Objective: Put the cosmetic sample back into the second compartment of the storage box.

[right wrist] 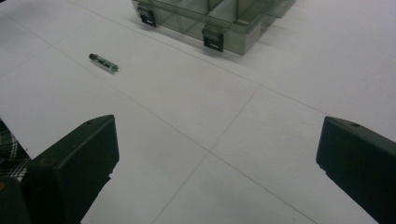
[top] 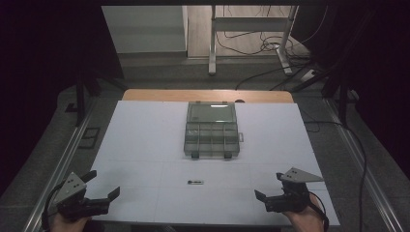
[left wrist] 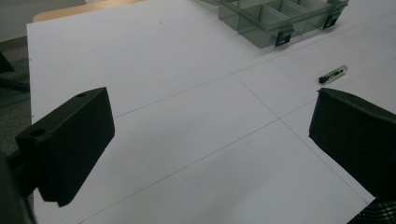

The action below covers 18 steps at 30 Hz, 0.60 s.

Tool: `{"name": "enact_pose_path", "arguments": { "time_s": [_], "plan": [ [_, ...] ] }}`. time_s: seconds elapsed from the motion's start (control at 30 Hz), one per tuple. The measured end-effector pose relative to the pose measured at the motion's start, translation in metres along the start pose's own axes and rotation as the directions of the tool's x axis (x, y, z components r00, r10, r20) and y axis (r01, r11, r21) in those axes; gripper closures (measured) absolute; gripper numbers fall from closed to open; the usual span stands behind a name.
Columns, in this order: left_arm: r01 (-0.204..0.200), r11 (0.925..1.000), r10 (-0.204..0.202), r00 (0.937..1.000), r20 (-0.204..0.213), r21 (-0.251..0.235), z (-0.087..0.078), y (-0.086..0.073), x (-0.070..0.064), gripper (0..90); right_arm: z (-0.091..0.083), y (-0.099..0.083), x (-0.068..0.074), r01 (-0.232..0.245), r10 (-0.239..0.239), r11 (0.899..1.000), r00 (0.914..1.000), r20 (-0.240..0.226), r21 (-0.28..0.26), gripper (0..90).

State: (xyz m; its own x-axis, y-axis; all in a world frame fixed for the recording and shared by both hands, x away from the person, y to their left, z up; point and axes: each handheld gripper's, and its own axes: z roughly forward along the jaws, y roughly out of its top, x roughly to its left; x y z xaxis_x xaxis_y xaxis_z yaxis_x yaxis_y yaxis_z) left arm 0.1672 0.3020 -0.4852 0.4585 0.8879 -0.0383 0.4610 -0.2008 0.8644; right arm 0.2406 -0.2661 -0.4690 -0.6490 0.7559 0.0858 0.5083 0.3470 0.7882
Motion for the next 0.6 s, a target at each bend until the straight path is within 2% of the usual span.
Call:
{"name": "enact_pose_path", "arguments": {
  "time_s": [0.27,0.6],
  "plan": [
    [-0.003,1.0000,0.003,1.0000,0.001,0.000,0.000,0.000,0.000,0.7,0.011,0.009,0.006,0.039,-0.038,0.999,0.9986,-0.038,0.012,0.0],
    [0.004,1.0000,-0.004,1.0000,0.004,-0.002,0.000,0.000,0.001,0.9,0.025,0.018,0.011,0.029,-0.028,0.999,0.9962,-0.082,0.012,0.0]
  ]
}}
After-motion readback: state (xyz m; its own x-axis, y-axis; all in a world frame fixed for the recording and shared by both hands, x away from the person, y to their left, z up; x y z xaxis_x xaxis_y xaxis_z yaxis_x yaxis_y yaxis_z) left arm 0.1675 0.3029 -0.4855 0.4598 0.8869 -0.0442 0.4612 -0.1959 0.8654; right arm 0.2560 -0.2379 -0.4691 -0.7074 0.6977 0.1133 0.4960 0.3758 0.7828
